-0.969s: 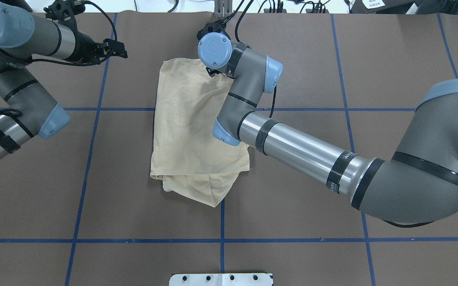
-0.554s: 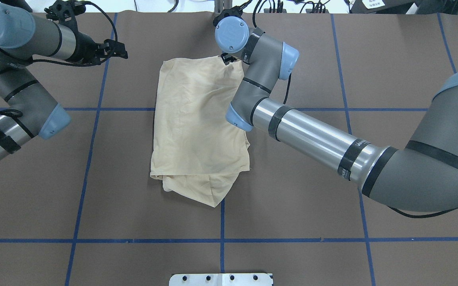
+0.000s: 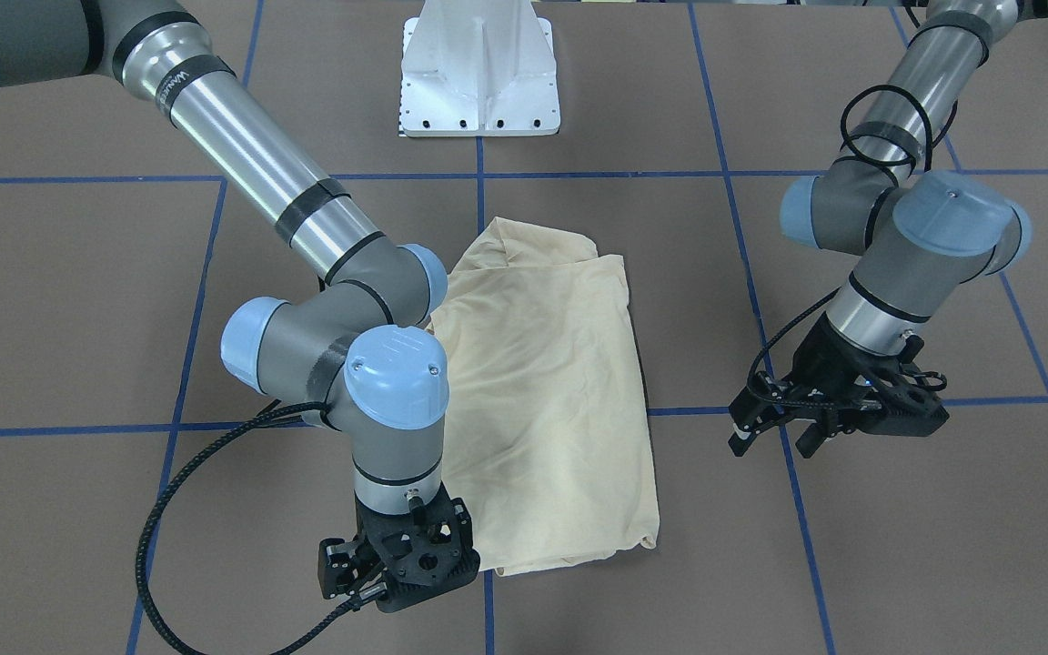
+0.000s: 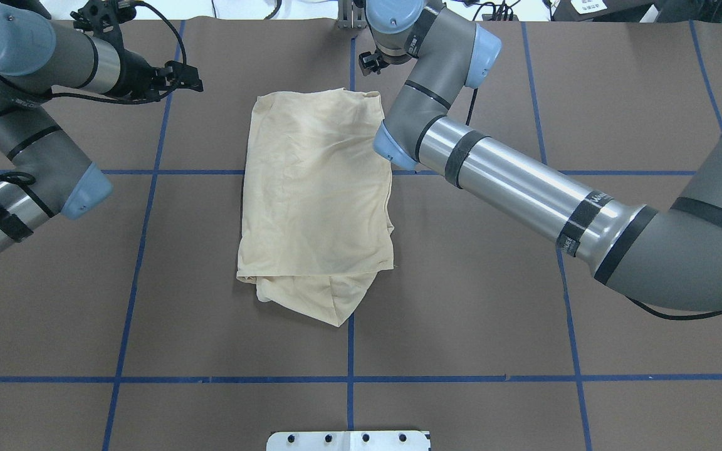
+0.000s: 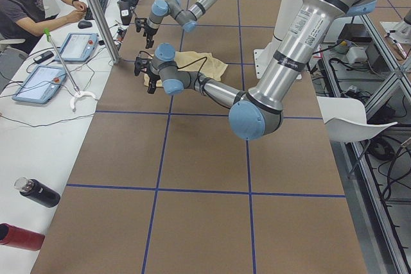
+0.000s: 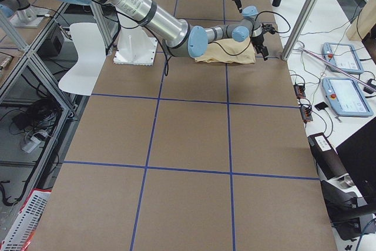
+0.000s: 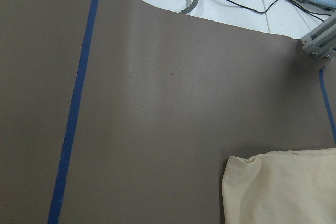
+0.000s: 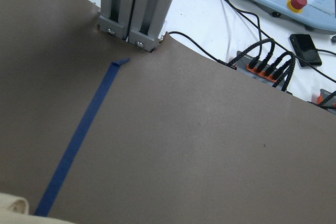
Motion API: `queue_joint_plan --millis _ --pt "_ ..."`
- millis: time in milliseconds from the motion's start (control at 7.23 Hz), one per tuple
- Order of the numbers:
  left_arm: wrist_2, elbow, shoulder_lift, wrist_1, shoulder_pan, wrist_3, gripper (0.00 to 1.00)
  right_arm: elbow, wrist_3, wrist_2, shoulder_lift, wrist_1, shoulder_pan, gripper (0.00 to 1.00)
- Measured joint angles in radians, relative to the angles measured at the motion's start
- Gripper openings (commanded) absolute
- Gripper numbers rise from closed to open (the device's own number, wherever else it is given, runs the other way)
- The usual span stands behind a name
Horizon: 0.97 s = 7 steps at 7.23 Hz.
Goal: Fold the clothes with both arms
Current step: 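Lift the right gripper away while the left gripper moves to the bundle's side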
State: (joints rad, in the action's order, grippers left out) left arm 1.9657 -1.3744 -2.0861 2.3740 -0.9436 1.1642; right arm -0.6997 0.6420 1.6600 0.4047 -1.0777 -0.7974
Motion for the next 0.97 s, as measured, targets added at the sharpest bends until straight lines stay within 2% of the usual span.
queue_joint_plan --millis 277,415,692,969 --pt "0.063 -0.083 0.039 -0.005 0.001 0.049 1.0 -0.227 0.021 0.098 0.083 -0.146 -0.013 1.0" --pt "0.096 -0.13 0.053 -0.008 0.003 0.107 1.0 -0.306 0.06 0.16 0.116 -0.189 -0.017 1.0" --pt "0.119 -0.225 0.084 -0.013 0.04 0.245 1.0 -0.48 0.216 0.307 0.222 -0.227 -0.021 1.0" --pt "0.097 -0.314 0.118 -0.048 0.13 0.372 1.0 -0.661 0.409 0.417 0.35 -0.234 -0.019 1.0"
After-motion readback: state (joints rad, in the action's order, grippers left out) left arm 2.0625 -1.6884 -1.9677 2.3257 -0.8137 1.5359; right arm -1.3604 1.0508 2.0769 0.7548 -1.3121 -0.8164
